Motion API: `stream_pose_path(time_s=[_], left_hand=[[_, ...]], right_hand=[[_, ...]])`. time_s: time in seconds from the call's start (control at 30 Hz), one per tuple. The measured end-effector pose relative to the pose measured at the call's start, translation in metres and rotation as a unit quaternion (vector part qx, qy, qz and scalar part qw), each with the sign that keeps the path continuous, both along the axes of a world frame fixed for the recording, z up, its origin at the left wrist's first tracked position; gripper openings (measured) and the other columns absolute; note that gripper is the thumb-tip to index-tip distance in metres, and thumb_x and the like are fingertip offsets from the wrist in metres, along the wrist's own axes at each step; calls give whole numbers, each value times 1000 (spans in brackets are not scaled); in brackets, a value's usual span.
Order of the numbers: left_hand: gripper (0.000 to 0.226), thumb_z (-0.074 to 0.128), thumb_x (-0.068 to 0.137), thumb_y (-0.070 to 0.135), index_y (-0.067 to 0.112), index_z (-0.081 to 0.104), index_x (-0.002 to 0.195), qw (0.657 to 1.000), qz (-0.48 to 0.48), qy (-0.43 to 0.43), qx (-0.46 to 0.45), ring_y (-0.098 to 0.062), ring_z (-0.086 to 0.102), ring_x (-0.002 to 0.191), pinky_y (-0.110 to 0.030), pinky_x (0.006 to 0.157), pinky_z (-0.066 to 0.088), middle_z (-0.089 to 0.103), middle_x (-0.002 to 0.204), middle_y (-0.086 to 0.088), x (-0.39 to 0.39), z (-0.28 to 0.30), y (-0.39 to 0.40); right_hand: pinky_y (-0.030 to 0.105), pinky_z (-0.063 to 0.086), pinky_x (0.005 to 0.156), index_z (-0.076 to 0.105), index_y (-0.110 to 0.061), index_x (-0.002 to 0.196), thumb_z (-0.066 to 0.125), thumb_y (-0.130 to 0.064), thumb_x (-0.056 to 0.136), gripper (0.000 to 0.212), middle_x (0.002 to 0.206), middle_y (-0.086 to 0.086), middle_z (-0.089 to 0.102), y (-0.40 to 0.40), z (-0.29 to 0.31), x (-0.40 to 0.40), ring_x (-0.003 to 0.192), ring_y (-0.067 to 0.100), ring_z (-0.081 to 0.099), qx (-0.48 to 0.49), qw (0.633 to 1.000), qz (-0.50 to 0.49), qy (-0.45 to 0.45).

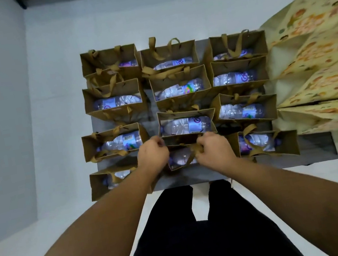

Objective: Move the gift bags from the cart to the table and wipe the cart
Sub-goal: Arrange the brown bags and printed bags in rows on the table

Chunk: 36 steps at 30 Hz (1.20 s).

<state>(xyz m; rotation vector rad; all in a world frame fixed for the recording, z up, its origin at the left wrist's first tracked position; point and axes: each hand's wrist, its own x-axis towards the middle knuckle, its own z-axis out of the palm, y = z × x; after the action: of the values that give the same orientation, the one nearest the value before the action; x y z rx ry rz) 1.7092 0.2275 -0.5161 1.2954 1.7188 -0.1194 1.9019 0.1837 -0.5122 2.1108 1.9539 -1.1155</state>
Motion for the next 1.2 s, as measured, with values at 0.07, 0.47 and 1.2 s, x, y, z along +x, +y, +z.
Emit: stream_pose_path(time_s=[0.07,0.47,1.2], left_hand=[[22,54,93,14,22,69,106,1000,-6,2,17,-30,60,111,-35,95,49,70,113,-9,5,12,15],[17,57,99,21,21,69,111,994,-59,-32,89,-20,62,101,-40,93,55,66,107,-3,29,55,66],[18,55,101,29,17,67,107,994,-31,27,101,-16,58,79,-28,65,44,65,93,-3,91,51,136]], right_hand=[[29,42,71,71,-13,78,63,-32,82,22,85,2,50,-6,13,6,89,32,61,12,1000,-17,-16],[33,46,57,49,-15,52,69,-3,79,35,55,5,51,36,118,12,58,15,51,69,981,-138,116],[27,25,52,39,-9,46,60,6,60,30,48,0,30,143,138,111,52,14,30,179,943,-236,153]])
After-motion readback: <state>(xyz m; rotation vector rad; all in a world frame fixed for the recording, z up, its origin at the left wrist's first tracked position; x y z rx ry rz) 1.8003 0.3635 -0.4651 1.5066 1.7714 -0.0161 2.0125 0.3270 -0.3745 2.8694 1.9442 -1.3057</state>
